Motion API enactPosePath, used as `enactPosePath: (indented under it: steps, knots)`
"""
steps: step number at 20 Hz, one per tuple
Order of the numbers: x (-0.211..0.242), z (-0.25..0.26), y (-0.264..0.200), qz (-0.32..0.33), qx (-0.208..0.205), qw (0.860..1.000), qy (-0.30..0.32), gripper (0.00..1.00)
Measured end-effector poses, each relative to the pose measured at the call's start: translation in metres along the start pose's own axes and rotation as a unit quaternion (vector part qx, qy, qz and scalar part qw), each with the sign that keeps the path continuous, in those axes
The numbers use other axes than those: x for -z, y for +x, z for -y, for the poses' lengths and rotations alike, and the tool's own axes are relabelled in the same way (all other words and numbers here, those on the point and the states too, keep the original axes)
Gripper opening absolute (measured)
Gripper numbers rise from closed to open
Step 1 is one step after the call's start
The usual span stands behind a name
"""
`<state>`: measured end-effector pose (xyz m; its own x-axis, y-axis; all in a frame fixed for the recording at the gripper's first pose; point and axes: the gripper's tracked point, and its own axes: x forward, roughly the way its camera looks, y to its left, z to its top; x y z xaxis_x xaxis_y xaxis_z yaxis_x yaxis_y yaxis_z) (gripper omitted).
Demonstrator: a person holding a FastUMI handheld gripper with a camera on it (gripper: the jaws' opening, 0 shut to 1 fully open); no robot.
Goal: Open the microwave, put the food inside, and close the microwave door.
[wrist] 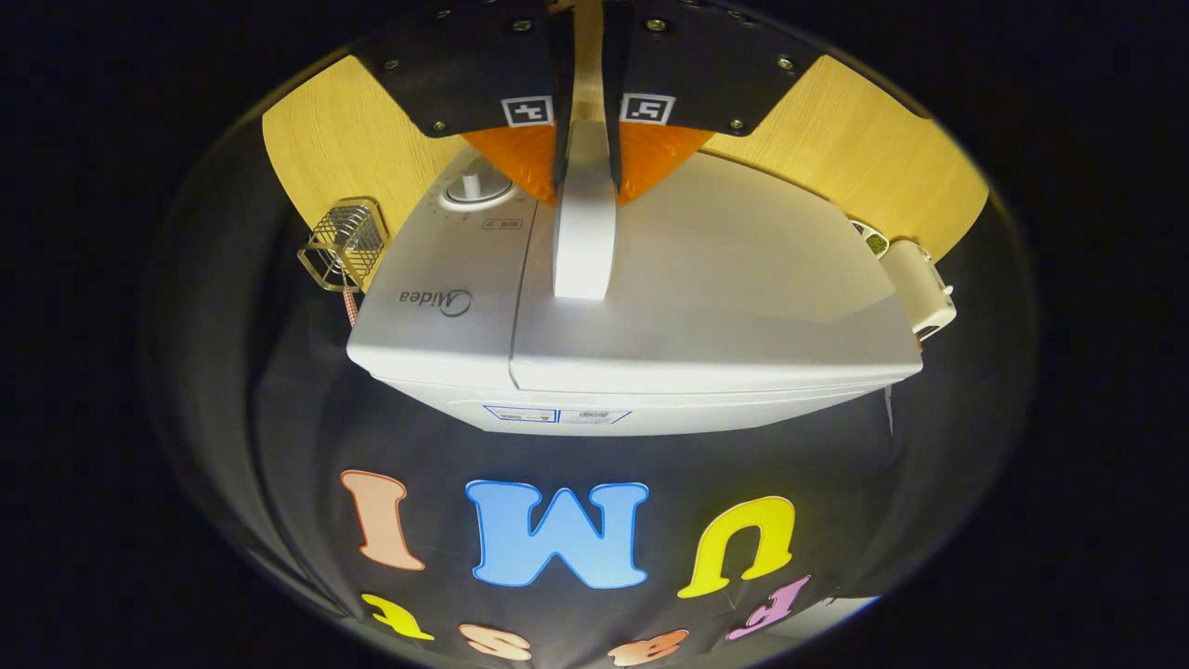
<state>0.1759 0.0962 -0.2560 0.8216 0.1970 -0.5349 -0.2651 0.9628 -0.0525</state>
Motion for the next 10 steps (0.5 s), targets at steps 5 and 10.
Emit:
enactPosePath:
  steps: [5, 10]
  knots:
    - [0.001, -0.001, -0.0026, -0.011, 0.002, 1.0, 0.001, 0.12]
    - [0.0011, -0.001, -0.004, -0.012, 0.006, 1.0, -0.006, 0.12]
